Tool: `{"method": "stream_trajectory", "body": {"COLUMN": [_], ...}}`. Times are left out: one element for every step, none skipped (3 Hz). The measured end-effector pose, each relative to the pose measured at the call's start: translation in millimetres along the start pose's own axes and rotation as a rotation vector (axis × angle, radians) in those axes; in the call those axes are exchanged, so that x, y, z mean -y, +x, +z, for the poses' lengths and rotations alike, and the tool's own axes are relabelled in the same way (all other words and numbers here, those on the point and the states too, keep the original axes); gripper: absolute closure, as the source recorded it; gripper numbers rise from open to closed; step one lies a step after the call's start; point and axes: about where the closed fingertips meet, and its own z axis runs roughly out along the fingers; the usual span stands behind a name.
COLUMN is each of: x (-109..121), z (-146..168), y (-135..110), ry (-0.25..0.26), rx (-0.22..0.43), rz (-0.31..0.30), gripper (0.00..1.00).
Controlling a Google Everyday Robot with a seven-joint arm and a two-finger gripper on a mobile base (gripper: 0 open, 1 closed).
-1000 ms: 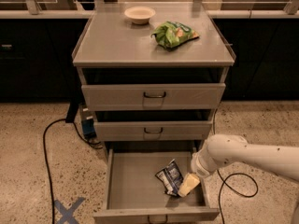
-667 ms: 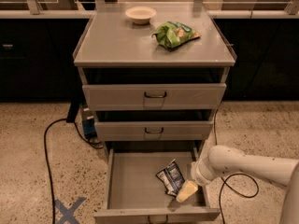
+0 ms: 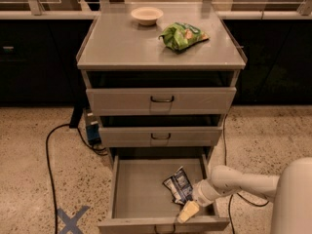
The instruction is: Pick blue chip bag from bottom drawer and place on counter
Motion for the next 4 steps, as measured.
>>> {"method": "stream_trajectory", "body": {"x": [9.7,15.0,19.0,24.5], "z": [42.6,102.4,149.6,171.2], "y": [-6.9,-22.7,-30.3,-21.8], "ry": [-0.026,-0.088,-0.134,-0.156], "rx": [-0.006,-0.02,-0.045,-0.069], "rz": [-0.018,-0.034,-0.037,-0.015], "gripper": [0.0,0.0,0.0,0.0]}}
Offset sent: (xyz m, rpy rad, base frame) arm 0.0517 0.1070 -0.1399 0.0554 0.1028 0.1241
